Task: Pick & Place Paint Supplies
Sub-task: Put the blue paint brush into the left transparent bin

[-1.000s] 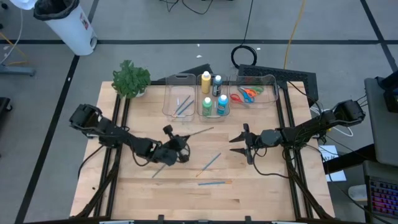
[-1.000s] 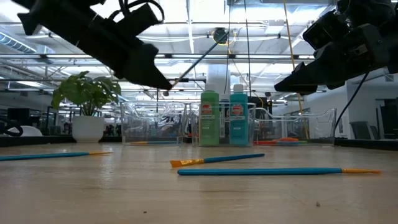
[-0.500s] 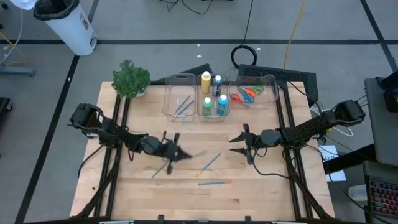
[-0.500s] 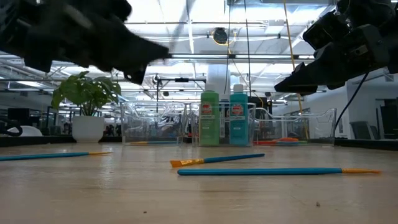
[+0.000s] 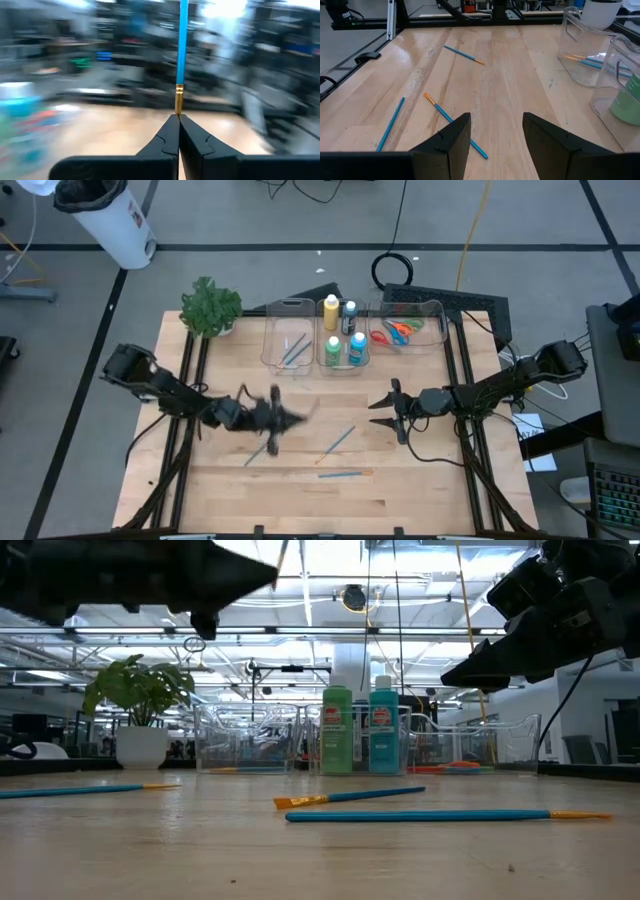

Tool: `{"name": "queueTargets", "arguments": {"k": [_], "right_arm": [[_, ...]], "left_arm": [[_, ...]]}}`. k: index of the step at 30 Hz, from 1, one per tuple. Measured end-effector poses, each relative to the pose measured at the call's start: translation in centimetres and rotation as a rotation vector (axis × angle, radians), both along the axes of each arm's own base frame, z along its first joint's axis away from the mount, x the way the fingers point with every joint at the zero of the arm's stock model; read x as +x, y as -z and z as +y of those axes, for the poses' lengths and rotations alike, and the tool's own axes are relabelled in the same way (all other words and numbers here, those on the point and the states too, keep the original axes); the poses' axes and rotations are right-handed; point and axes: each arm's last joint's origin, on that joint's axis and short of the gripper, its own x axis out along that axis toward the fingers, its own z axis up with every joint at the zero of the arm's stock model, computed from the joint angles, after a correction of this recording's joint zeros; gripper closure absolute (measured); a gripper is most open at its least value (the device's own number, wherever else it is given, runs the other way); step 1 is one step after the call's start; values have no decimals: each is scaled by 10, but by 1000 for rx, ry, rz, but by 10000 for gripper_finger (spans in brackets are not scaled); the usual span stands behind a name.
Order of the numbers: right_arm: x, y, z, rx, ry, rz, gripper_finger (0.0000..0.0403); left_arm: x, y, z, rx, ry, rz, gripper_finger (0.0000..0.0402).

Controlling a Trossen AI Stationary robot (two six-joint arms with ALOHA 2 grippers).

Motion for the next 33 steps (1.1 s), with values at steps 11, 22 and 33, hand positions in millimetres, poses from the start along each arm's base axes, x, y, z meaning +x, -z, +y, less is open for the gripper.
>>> {"name": "queueTargets", "arguments": {"k": [11,22,33], "right_arm": [[0,0,0,17,3,2,232],[0,0,0,14,2,2,232],[0,1,0,15,3,10,232]], "left_arm": [[-17,-24,101,-365,-676,215,399],[-25,-20,147,-458,-759,370,399],[-27,-15,147,-442,-784,422,302]]}}
